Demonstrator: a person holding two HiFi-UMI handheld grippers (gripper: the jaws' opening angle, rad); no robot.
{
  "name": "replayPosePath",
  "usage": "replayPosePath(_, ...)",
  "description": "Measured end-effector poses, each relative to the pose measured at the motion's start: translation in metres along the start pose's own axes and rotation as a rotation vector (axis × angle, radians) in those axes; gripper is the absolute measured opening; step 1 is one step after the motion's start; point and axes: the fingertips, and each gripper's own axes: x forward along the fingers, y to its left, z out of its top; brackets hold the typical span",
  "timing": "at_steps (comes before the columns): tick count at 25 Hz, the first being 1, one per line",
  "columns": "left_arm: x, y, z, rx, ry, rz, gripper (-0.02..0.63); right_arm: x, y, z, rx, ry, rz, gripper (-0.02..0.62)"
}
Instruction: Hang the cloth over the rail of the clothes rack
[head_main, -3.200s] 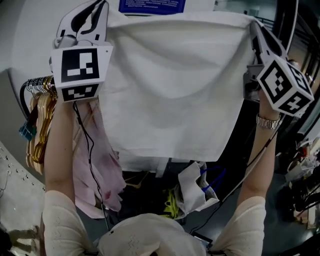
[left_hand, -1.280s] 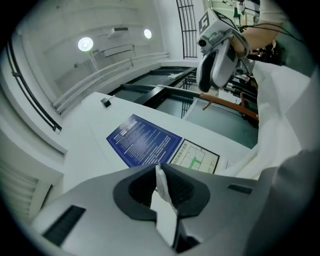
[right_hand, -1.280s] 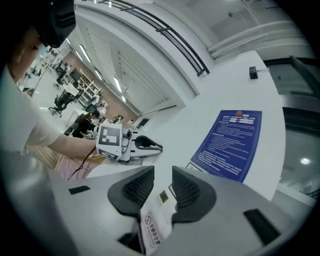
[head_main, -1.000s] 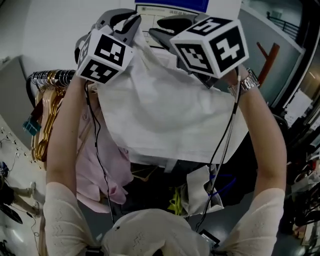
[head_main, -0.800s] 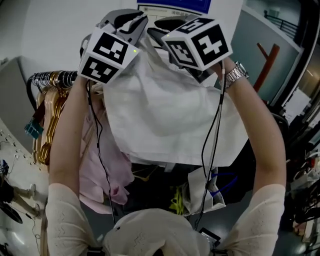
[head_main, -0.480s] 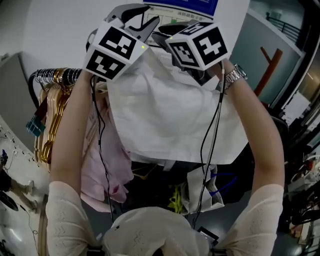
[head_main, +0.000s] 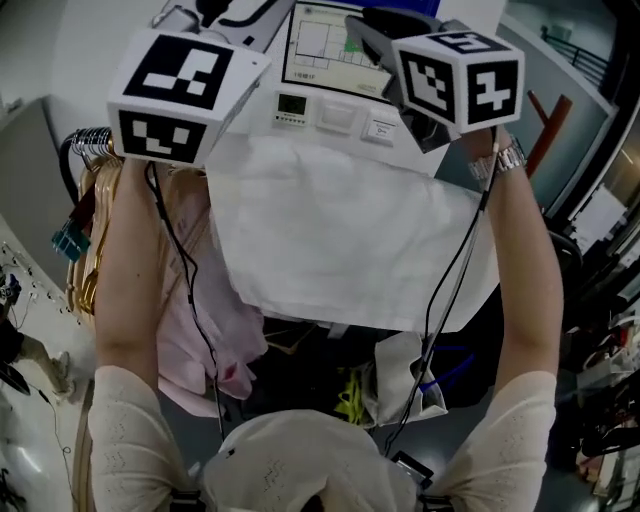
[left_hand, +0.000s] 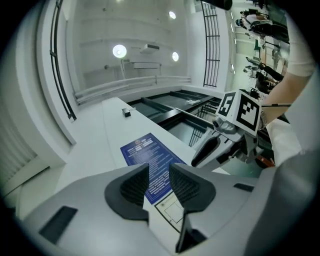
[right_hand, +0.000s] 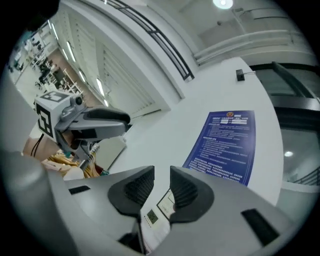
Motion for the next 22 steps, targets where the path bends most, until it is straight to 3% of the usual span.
replayPosePath(2,-0.018,0.007,0.006,-0.031,0.037,0.021,0.124,-0.024,-0.008,0.019,0.023,-0.052,-0.017,0.104)
replayPosePath(5,-0.050,0.004,-0.002,-0.080,0.188,0.011,0.124,-0.069,-0.009,0.046,0.030,-0.085,-0.042,0.104)
replayPosePath(6,-0.062,0.005,-0.001,-0.095,0.202,0.029,0.124,-0.087,-0.007,0.053,0.019,-0.087,-0.059,0.104)
replayPosePath(11,-0.123,0.005,-0.003,-0.180,0.152,0.235,0.124,-0.173,0.030,0.052,-0.123,-0.134,-0.117,0.104)
replayPosePath(13,-0.140,-0.012,-0.011,-0.201,0.157,0.260,0.124,-0.194,0.051,0.033,-0.149,-0.111,-0.122,0.104)
replayPosePath(17,-0.160,-0.066,-0.043,-0.282,0.252,0.175,0.124,-0.232,0.067,-0.029,0.012,-0.028,-0.138,0.104)
replayPosePath(22,-0.171,-0.084,-0.081,-0.357,0.307,0.238,0.124,-0.283,0.051,-0.074,0.206,-0.097,-0.373,0.104)
